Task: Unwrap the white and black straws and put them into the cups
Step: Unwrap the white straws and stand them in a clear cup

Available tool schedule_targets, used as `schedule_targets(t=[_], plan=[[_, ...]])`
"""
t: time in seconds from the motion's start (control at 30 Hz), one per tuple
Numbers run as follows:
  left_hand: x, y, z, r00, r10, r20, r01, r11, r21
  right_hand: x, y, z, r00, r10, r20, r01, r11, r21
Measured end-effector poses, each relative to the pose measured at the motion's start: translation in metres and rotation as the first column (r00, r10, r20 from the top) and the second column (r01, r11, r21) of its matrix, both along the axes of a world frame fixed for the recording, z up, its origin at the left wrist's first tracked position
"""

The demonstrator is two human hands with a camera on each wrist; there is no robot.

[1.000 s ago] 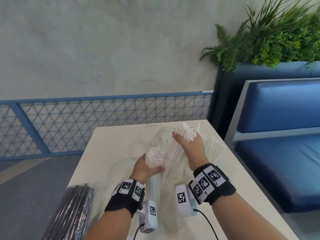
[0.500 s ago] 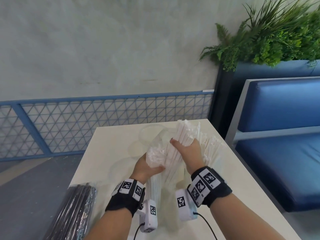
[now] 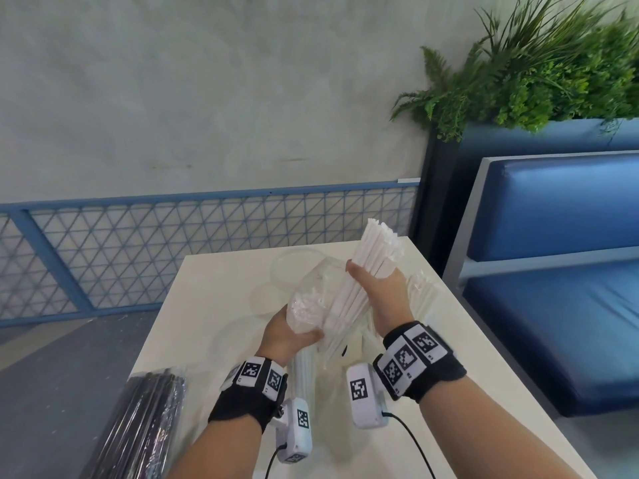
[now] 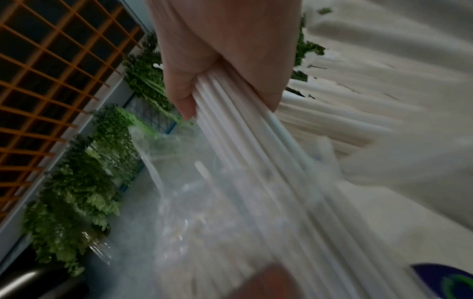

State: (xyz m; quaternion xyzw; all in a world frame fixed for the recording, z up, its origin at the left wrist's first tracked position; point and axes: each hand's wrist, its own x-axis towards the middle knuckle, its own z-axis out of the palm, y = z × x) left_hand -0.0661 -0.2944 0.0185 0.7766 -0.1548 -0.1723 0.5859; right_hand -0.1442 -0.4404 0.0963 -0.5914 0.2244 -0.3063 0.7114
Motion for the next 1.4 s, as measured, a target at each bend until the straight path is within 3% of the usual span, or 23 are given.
schedule_targets(t=[0.23,0.4,0.9,1.23,1.3,1.4], plan=[[-0.006,0.001,0.005,0.998,-0.063,0.006,0.063,0.997,-0.051,0.002,0.008,-0.024,0.989,-0.016,-0.147,0.017,1.000,0.005],[-0.006,0.002,0.004,0.995,-0.098,0.010,0.098,0.995,-0.028,0.004,0.006,-0.011,0.990,-0.121,-0.074,0.125,0.991,0.053],[-0.005,-0.001,0.003,0.996,-0.069,0.052,0.069,0.998,0.005,-0.012,-0.028,0.032,0.954,-0.282,0.096,0.254,0.939,0.233],[0.004,-0.002,-0.001,0.997,0.072,0.002,-0.072,0.997,-0.032,-0.026,-0.049,0.054,0.888,-0.418,0.192,0.323,0.864,0.387],[0.004,-0.003,-0.001,0.993,0.114,0.016,-0.114,0.993,-0.035,-0.032,-0.056,0.060,0.866,-0.448,0.224,0.352,0.863,0.362],[0.004,-0.007,-0.002,0.989,0.148,0.011,-0.146,0.986,-0.083,-0.040,-0.062,0.068,0.869,-0.465,0.168,0.435,0.881,0.187]])
